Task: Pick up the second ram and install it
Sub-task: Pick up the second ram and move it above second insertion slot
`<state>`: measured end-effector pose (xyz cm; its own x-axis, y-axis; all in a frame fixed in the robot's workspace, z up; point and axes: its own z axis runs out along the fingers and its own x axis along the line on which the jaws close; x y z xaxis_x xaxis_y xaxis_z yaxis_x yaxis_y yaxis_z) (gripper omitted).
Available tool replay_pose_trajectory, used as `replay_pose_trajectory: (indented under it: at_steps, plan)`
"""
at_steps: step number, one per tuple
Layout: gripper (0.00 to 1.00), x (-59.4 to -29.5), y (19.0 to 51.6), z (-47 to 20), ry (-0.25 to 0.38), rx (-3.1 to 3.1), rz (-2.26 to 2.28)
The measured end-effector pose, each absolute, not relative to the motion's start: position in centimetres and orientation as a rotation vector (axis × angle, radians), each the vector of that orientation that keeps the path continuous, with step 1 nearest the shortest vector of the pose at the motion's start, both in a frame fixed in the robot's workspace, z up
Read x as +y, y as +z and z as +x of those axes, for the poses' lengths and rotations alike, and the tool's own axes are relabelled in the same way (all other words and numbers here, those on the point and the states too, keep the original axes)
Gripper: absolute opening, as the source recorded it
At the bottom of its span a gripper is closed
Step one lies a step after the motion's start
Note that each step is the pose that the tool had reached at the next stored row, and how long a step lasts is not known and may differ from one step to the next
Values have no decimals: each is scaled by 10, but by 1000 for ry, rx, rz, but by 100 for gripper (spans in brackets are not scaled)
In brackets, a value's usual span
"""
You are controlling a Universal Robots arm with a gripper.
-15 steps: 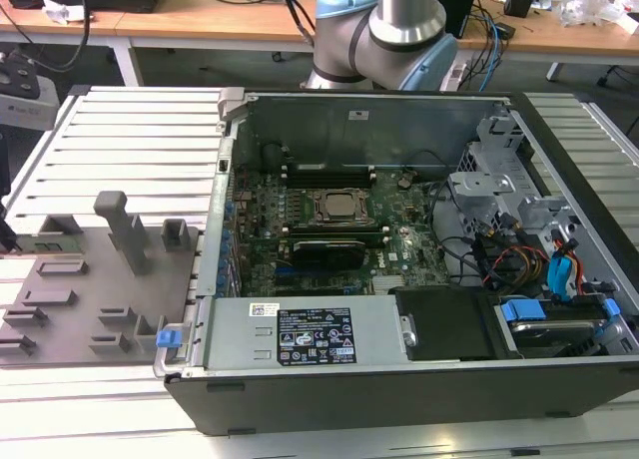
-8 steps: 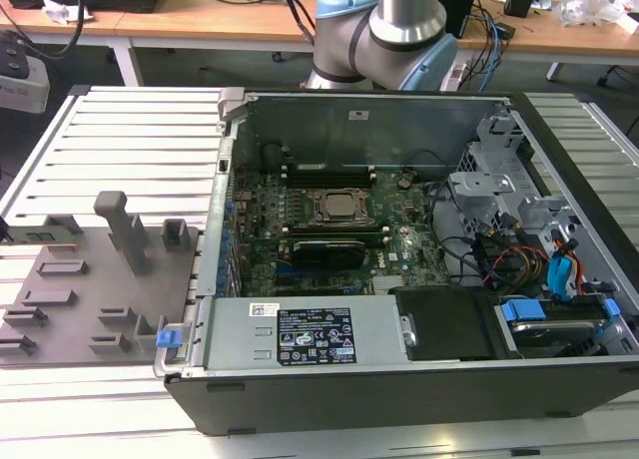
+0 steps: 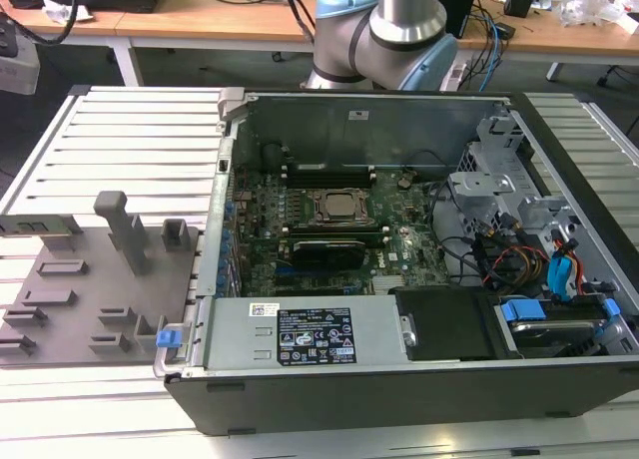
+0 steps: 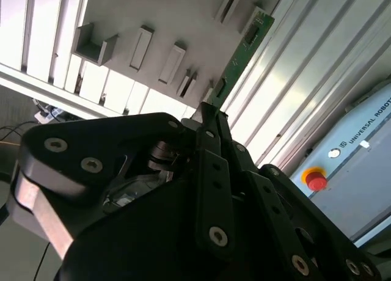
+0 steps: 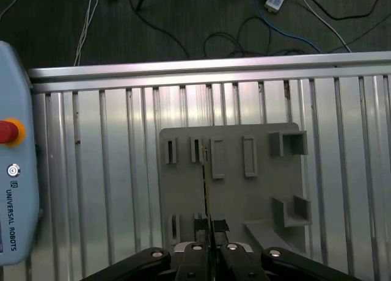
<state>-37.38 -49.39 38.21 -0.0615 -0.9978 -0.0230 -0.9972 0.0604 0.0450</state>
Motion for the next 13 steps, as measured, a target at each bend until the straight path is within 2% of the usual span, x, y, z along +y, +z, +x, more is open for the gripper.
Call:
replay_pose_trajectory:
  at_steps: [13]
  plan:
    - [13, -492, 414, -374, -76, -2277, 2142]
